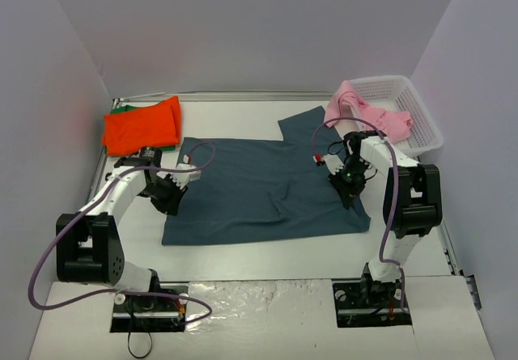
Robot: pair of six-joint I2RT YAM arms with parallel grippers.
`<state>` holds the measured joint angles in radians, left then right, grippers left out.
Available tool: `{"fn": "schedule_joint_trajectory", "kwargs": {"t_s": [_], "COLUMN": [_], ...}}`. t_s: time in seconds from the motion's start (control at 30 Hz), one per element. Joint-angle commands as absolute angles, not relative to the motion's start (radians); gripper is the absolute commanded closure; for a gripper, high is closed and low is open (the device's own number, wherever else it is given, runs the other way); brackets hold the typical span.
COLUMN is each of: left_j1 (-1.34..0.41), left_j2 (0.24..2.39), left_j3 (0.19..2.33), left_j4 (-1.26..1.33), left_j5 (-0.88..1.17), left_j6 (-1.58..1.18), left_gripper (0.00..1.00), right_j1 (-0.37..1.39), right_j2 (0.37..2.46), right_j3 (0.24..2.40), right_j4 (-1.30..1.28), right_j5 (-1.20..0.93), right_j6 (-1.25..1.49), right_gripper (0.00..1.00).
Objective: Fold and stack the t-shirts
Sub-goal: Fold the flattened tshirt in 1/3 of the way
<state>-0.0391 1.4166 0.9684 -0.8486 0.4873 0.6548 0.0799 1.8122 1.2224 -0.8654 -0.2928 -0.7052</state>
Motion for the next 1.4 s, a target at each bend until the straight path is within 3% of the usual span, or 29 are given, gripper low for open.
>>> {"fn": "schedule_joint_trajectory", "kwargs": {"t_s": [0.0, 0.1, 0.17, 0.3, 0.83, 0.9, 0.93, 0.97, 1.0, 1.37], "left_j1": [-0.043, -0.044, -0.043, -0.043, -0.043, -0.043, -0.043, -0.043, -0.043, -0.031], "left_j2": [1.457, 1.494, 1.509, 1.531, 1.536, 1.540, 1.543, 1.548, 1.551, 1.488], "left_j3": [0.968, 0.945, 0.925, 0.907, 0.900, 0.903, 0.905, 0.905, 0.905, 0.928], "left_j4": [-0.913, -0.876, -0.851, -0.798, -0.762, -0.781, -0.787, -0.793, -0.795, -0.844], "left_j5": [0.502, 0.459, 0.425, 0.387, 0.370, 0.385, 0.390, 0.388, 0.388, 0.376], "left_j6": [0.736, 0.744, 0.742, 0.739, 0.742, 0.752, 0.759, 0.761, 0.764, 0.787], "left_gripper": [0.98, 0.95, 0.82, 0.73, 0.66, 0.73, 0.81, 0.95, 0.97, 0.98], "right_j1": [0.083, 0.083, 0.083, 0.083, 0.084, 0.084, 0.084, 0.083, 0.084, 0.083], "right_j2": [1.827, 1.833, 1.835, 1.838, 1.842, 1.841, 1.841, 1.841, 1.842, 1.809], "right_j3": [1.221, 1.220, 1.220, 1.216, 1.212, 1.212, 1.212, 1.213, 1.215, 1.206], "right_j4": [-0.904, -0.900, -0.899, -0.896, -0.896, -0.896, -0.896, -0.896, -0.896, -0.899], "right_j5": [-0.284, -0.285, -0.287, -0.285, -0.282, -0.282, -0.282, -0.282, -0.282, -0.265], "right_j6": [-0.696, -0.693, -0.693, -0.693, -0.680, -0.680, -0.680, -0.680, -0.678, -0.675], "right_gripper": [0.95, 0.95, 0.96, 0.96, 0.96, 0.96, 0.96, 0.96, 0.96, 0.99]}}
